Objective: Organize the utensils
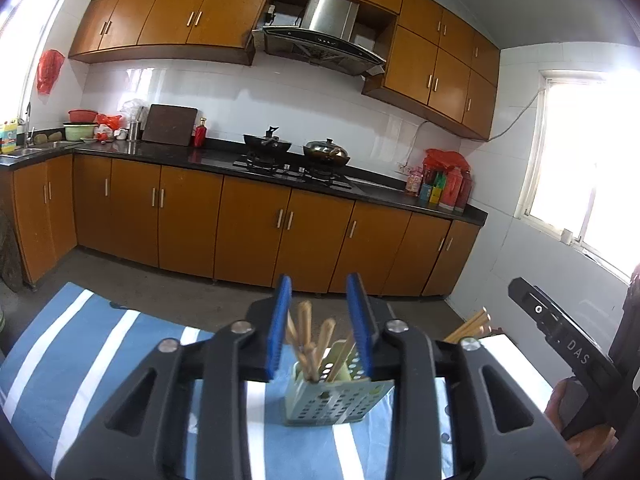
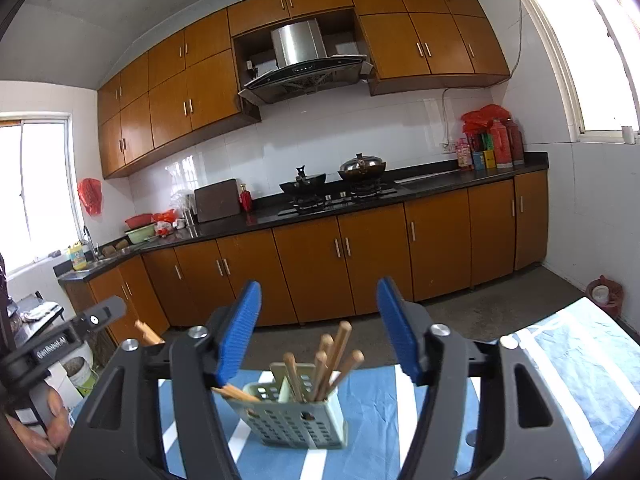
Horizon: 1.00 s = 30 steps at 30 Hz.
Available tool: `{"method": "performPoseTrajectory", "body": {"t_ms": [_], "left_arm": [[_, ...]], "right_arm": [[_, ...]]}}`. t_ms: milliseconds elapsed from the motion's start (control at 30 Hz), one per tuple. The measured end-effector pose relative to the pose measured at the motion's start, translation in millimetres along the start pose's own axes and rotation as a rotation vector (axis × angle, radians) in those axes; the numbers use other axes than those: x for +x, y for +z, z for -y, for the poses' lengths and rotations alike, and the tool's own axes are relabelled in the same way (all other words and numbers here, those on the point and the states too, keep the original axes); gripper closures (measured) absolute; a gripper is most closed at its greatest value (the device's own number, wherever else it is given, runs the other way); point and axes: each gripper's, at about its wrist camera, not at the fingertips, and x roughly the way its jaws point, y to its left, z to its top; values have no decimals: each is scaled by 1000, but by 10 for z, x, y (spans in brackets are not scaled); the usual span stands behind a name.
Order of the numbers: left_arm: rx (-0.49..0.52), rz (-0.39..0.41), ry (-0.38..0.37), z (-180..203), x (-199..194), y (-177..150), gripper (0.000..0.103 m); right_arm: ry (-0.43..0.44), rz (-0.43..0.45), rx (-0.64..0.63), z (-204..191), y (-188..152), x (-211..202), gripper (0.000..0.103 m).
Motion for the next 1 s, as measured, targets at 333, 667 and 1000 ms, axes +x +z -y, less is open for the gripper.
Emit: {"method": "performPoseTrajectory", "body": {"t_ms": [333, 667, 1000], "left_arm": [[7, -14, 46, -252, -498, -365, 9], [101, 8, 153, -210, -1081, -1017, 4], [146, -2, 226, -172, -1403, -1603, 4]], "right_arm": [[-51, -18, -33, 90, -296, -381, 2], [-132, -69, -214, -242, -892, -848, 2], [-84, -135, -203, -357, -1477, -1241, 2]]}}
